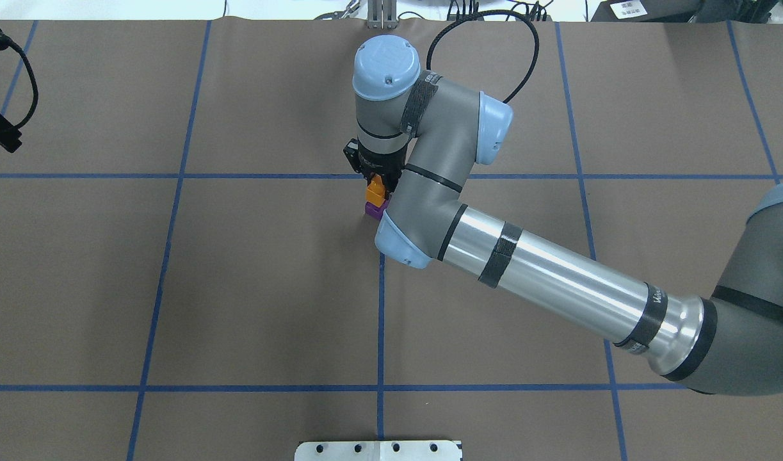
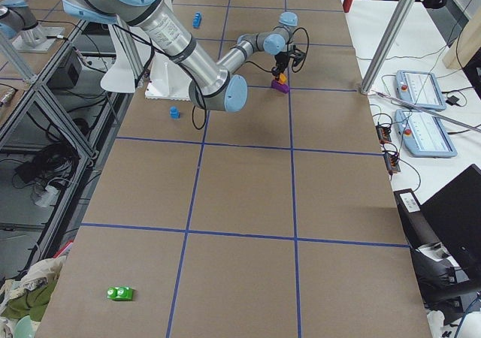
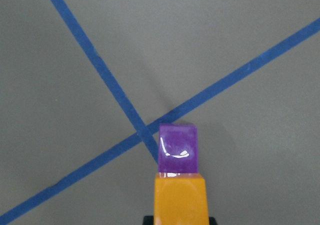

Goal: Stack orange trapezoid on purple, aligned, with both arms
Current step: 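Hold the orange block on the purple block, adjusting alignment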

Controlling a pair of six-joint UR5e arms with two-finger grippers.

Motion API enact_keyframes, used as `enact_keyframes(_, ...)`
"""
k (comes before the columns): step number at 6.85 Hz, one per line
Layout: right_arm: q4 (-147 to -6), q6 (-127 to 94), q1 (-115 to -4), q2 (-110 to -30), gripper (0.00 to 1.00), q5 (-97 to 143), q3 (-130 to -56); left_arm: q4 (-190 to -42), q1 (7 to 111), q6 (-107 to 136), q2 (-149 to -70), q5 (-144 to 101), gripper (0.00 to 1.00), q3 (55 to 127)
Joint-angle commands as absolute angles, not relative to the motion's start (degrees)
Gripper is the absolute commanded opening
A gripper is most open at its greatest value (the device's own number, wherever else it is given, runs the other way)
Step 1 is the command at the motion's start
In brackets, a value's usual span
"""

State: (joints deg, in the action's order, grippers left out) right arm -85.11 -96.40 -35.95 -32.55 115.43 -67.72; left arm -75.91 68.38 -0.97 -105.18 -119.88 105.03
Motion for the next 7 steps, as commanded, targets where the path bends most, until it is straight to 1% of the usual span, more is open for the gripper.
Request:
enact_keyframes(1,-85.08,-96.42,-35.95,-32.52,0.0,115.31,-67.41,-75.94,68.38,-0.97,-105.12,-119.88,1.0,105.03)
enact_keyframes(7,-82.35,-97.82,-35.86,-32.43,0.0,114.52,-65.74,-75.94,68.29,-1.05,-105.12,-119.88,1.0,104.94)
